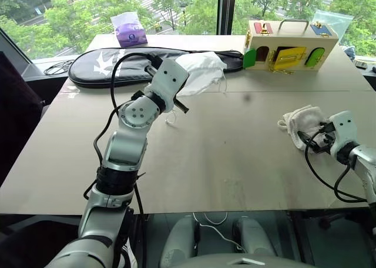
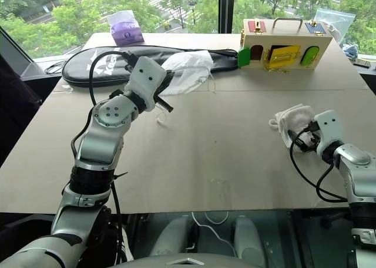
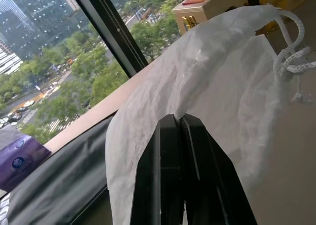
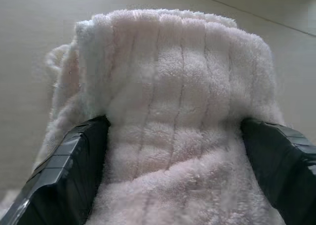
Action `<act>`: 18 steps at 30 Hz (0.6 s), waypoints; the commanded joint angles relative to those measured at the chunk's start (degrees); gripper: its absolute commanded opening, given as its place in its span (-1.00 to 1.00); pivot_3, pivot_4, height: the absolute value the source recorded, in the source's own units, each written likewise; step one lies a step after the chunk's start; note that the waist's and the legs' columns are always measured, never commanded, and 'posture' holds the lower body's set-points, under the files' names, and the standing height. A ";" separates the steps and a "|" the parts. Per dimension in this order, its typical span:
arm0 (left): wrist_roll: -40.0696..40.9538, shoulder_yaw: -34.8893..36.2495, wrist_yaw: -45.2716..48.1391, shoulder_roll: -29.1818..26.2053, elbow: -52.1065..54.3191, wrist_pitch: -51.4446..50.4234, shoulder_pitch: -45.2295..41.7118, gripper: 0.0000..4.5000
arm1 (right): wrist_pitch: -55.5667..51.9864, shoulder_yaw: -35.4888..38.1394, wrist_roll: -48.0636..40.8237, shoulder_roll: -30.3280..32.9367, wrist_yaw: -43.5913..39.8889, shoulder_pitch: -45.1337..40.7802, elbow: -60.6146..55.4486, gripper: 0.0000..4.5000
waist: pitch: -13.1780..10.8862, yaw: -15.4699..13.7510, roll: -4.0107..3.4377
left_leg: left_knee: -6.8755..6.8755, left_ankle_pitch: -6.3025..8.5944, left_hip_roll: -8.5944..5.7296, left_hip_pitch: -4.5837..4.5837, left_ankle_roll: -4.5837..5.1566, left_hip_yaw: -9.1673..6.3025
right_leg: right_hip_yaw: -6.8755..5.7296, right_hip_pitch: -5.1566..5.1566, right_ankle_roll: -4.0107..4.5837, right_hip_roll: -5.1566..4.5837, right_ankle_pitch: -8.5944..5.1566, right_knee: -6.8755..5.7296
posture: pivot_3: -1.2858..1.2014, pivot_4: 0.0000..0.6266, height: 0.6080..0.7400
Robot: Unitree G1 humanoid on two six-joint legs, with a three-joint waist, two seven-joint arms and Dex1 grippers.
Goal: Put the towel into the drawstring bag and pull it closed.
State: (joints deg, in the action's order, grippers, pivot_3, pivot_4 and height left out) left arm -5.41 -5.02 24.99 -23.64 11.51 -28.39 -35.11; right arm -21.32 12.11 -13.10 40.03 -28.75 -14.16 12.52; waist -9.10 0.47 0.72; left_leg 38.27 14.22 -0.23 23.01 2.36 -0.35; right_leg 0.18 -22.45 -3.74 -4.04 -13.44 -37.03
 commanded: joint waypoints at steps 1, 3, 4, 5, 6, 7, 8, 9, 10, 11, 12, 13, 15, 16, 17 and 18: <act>0.04 0.54 -0.70 0.05 3.38 -0.05 0.01 -0.99 | -2.25 2.11 1.32 0.53 2.76 -0.33 2.83 1.00 | 0.00 -0.20 0.02 | 0.00 0.00 0.00 0.00 0.00 -0.02 | -0.01 0.01 0.00 0.00 0.00 0.00 | 0.03 -0.52 1.00; 0.06 0.38 -0.81 0.19 3.68 -0.21 0.21 -0.99 | -7.85 3.65 -1.72 -0.77 2.98 -1.03 2.95 1.00 | 0.00 -0.20 0.03 | 0.00 0.00 0.00 0.00 0.00 -0.02 | 0.00 0.01 0.00 0.00 0.00 0.00 | 0.03 -0.52 1.00; 0.07 0.36 -0.84 0.23 3.82 -0.30 0.28 -0.99 | -10.08 4.03 -3.03 -1.11 2.39 -1.23 2.94 1.00 | 0.00 -0.20 0.04 | -0.01 0.00 0.01 0.00 0.00 -0.02 | 0.00 0.02 0.00 0.00 0.00 0.00 | 0.03 -0.52 1.00; 0.06 0.36 -0.85 0.26 3.97 -0.42 0.33 -0.99 | -12.50 4.62 -4.53 -1.59 1.80 -1.40 2.73 1.00 | 0.00 -0.20 0.04 | -0.01 0.00 0.01 0.00 0.00 -0.03 | 0.00 0.02 0.00 0.00 0.01 0.01 | 0.03 -0.52 1.00; 0.05 0.37 -0.84 0.28 4.06 -0.50 0.37 -0.99 | -15.12 5.34 -6.31 -2.14 1.26 -1.65 2.43 1.00 | 0.00 -0.21 0.05 | -0.01 0.00 0.01 0.00 0.00 -0.02 | 0.01 0.02 0.00 -0.01 0.01 0.01 | 0.03 -0.52 1.00; 0.03 0.37 -0.84 0.28 4.12 -0.57 0.40 -0.99 | -17.42 5.93 -7.85 -2.58 0.84 -1.85 1.97 1.00 | 0.01 -0.23 0.06 | -0.01 0.00 0.01 -0.01 0.00 -0.03 | 0.00 0.03 0.00 -0.01 0.01 0.01 | 0.03 -0.52 1.00; 0.02 0.37 -0.83 0.27 4.14 -0.61 0.44 -0.99 | -20.40 6.26 -9.58 -2.93 0.11 -1.93 1.12 1.00 | 0.01 -0.25 0.06 | -0.01 0.00 0.01 -0.01 0.00 -0.05 | -0.02 0.04 0.01 0.00 0.01 0.01 | 0.03 -0.52 1.00; 0.02 0.38 -0.82 0.26 4.11 -0.62 0.45 -0.99 | -22.63 6.01 -10.75 -3.01 -0.97 -1.73 0.31 1.00 | 0.01 -0.24 0.06 | -0.01 0.01 0.01 -0.01 0.00 -0.07 | -0.03 0.04 0.01 0.00 0.01 0.01 | 0.03 -0.52 1.00; 0.01 0.37 -0.82 0.25 4.10 -0.63 0.46 -0.99 | -24.82 5.52 -11.83 -3.08 -1.94 -1.31 -0.91 1.00 | 0.01 -0.23 0.05 | -0.03 0.01 0.01 -0.01 0.00 -0.07 | -0.03 0.04 0.01 0.00 0.00 0.01 | 0.03 -0.52 1.00; 0.02 0.37 -0.82 0.25 4.03 -0.60 0.40 -0.99 | -26.38 4.69 -12.45 -3.06 -2.87 -0.73 -2.08 1.00 | 0.01 -0.21 0.06 | -0.04 0.01 0.02 -0.01 0.01 -0.08 | -0.04 0.03 0.01 0.00 0.00 0.01 | 0.03 -0.52 1.00; 0.02 0.38 -0.82 0.25 3.96 -0.58 0.34 -1.00 | -27.11 3.96 -12.55 -2.99 -3.41 -0.22 -3.03 0.78 | 0.03 -0.20 0.09 | -0.06 0.01 0.03 -0.01 0.01 -0.08 | -0.06 0.03 0.01 0.00 0.00 0.01 | 0.03 -0.52 1.00; 0.03 0.39 -0.79 0.22 3.88 -0.55 0.27 -1.00 | -27.02 2.90 -12.18 -2.76 -4.09 0.42 -4.03 0.64 | 0.04 -0.13 0.10 | -0.06 0.01 0.05 -0.01 0.01 -0.09 | -0.08 0.03 0.01 0.01 0.00 0.01 | 0.03 -0.52 1.00; 0.09 0.51 -0.72 0.14 3.79 -0.53 0.18 -1.00 | -26.18 0.39 -10.91 -1.72 -5.97 1.98 -5.82 0.30 | 0.04 0.13 0.11 | -0.08 0.01 0.07 -0.01 0.00 -0.10 | -0.10 0.03 0.01 0.03 0.00 0.01 | 0.03 -0.52 1.00; 0.16 0.59 -0.68 0.12 3.74 -0.56 0.09 -1.00 | -25.25 -0.85 -9.97 -1.08 -6.81 2.70 -6.37 0.22 | 0.04 0.23 0.11 | -0.11 0.02 0.08 -0.03 0.00 -0.10 | -0.10 0.03 0.00 0.04 0.00 0.01 | 0.03 -0.52 1.00; 0.41 0.82 -0.70 0.26 3.69 -0.72 -0.01 -1.00 | -24.20 -2.01 -8.90 -0.43 -7.32 3.47 -6.72 -0.07 | 0.04 0.28 0.11 | -0.12 0.02 0.09 -0.04 0.00 -0.09 | -0.10 0.02 0.00 0.04 0.00 0.01 | 0.03 -0.52 1.00; 1.05 1.38 -0.88 0.75 3.68 -1.20 -0.17 -1.00 | -23.05 -2.90 -7.97 0.11 -7.88 4.15 -6.78 -0.26 | 0.05 0.27 0.13 | -0.15 0.02 0.09 -0.04 0.00 -0.08 | -0.09 0.02 0.00 0.04 -0.01 0.03 | 0.03 -0.52 1.00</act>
State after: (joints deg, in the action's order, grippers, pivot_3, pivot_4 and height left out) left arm -5.13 -4.98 24.65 -23.14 12.95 -29.58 -34.34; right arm -43.75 14.09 -22.90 40.29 -34.30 -13.02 4.79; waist -9.05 0.74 0.84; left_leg 38.10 14.24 -0.15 22.96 2.36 -0.43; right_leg 0.08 -22.43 -3.74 -4.00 -13.44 -36.99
